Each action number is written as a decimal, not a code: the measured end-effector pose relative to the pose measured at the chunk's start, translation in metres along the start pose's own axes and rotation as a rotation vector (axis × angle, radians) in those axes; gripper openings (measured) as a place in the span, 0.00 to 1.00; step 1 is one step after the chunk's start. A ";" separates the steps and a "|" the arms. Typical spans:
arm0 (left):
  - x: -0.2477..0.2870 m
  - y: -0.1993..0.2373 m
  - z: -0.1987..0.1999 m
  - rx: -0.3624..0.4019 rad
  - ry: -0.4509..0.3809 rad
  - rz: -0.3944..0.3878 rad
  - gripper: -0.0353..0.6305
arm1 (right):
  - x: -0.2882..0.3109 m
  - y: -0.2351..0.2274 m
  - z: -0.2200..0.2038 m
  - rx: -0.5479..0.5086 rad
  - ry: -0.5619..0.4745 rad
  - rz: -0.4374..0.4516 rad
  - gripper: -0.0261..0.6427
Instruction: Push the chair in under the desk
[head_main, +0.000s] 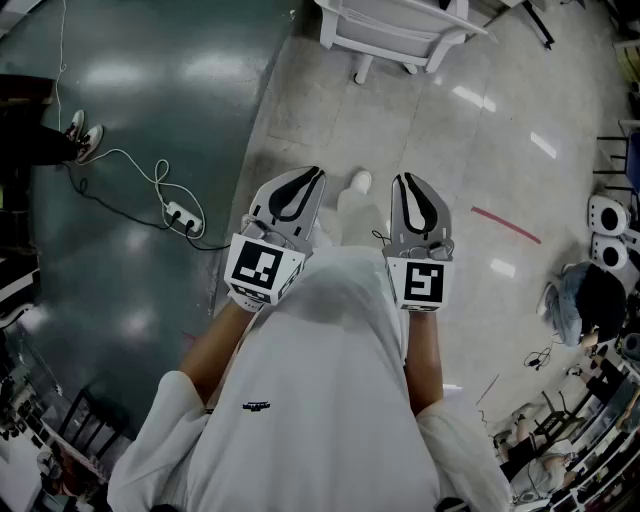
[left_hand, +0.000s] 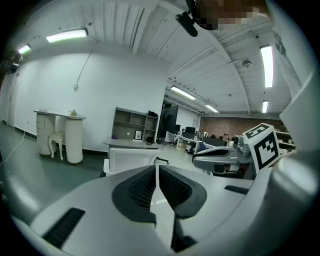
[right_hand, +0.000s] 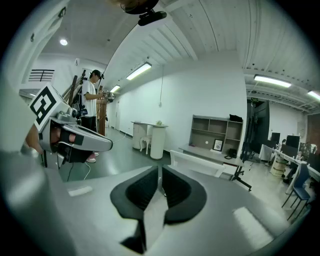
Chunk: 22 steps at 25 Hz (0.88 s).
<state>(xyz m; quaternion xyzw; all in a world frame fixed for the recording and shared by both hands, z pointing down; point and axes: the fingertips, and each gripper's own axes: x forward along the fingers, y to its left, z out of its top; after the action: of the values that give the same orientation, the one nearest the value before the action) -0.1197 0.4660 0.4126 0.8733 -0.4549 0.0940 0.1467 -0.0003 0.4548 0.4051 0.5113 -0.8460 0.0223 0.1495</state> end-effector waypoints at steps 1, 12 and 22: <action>-0.007 -0.005 0.002 0.004 -0.004 0.005 0.09 | -0.008 0.002 -0.001 0.010 0.010 0.006 0.07; 0.003 -0.067 0.016 0.011 -0.020 0.010 0.07 | -0.059 -0.036 0.006 0.076 -0.050 0.014 0.06; 0.063 -0.125 0.033 0.060 -0.017 0.012 0.07 | -0.075 -0.089 -0.030 0.298 -0.054 0.099 0.06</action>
<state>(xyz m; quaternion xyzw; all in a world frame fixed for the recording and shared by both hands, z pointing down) 0.0200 0.4743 0.3786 0.8754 -0.4582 0.1009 0.1160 0.1167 0.4829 0.4031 0.4861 -0.8611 0.1413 0.0479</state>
